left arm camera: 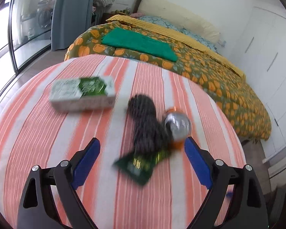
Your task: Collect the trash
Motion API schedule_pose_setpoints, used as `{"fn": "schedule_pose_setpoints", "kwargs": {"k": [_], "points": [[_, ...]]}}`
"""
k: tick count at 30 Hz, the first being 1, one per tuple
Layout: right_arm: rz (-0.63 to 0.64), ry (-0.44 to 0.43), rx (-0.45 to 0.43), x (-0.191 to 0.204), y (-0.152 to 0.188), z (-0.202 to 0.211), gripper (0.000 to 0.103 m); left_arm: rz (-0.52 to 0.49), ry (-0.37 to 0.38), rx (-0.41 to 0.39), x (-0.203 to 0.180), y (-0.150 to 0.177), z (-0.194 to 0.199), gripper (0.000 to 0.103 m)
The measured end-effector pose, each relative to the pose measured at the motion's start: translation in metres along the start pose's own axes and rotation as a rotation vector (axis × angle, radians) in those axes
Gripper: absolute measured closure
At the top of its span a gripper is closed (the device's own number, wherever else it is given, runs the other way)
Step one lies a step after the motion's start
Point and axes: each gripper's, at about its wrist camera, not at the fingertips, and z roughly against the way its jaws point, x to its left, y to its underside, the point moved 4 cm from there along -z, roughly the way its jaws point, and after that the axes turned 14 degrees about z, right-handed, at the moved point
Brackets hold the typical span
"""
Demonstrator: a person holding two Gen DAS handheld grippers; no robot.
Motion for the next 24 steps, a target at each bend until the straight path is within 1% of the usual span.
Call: {"fn": "schedule_pose_setpoints", "kwargs": {"k": [4,6,7,8,10,11,14,15,17,18,20,24], "points": [[0.0,0.0,-0.001,0.0,0.001,0.001,0.018,0.015,-0.011,0.06,-0.005,-0.01,-0.034,0.015],[-0.001,0.0,-0.001,-0.001,0.001,0.001,0.018,0.018,-0.028,0.09,-0.003,-0.009,-0.047,0.022],[-0.001,-0.001,-0.001,0.0,0.001,0.001,0.018,0.021,-0.028,0.1,-0.001,-0.008,-0.05,0.029],[-0.001,0.0,-0.001,-0.001,0.001,0.001,0.018,0.025,-0.021,0.115,0.001,-0.006,-0.054,0.041],[-0.001,0.001,-0.001,-0.001,0.001,0.001,0.018,0.034,-0.006,0.132,0.005,-0.003,-0.056,0.061],[-0.002,0.001,-0.002,-0.002,0.001,0.002,0.018,0.037,-0.001,0.125,0.007,-0.004,-0.053,0.063],[-0.004,0.001,-0.001,-0.002,0.001,0.002,0.018,0.017,-0.014,0.084,0.01,-0.002,-0.034,0.065],[-0.004,0.002,-0.001,-0.002,0.001,0.002,0.018,0.007,-0.017,0.07,0.013,0.001,-0.022,0.065],[-0.004,0.002,-0.001,-0.002,0.001,0.002,0.018,-0.008,-0.026,0.062,0.02,0.006,-0.005,0.065],[-0.005,0.001,-0.002,-0.002,0.001,0.002,0.018,-0.02,-0.041,0.054,0.026,0.011,0.005,0.065],[-0.004,0.002,-0.001,-0.002,0.001,0.002,0.018,-0.052,-0.101,0.039,0.04,0.028,0.025,0.065],[-0.004,0.003,-0.001,-0.003,0.001,0.002,0.018,-0.066,-0.168,0.023,0.064,0.057,0.047,0.061]]}}
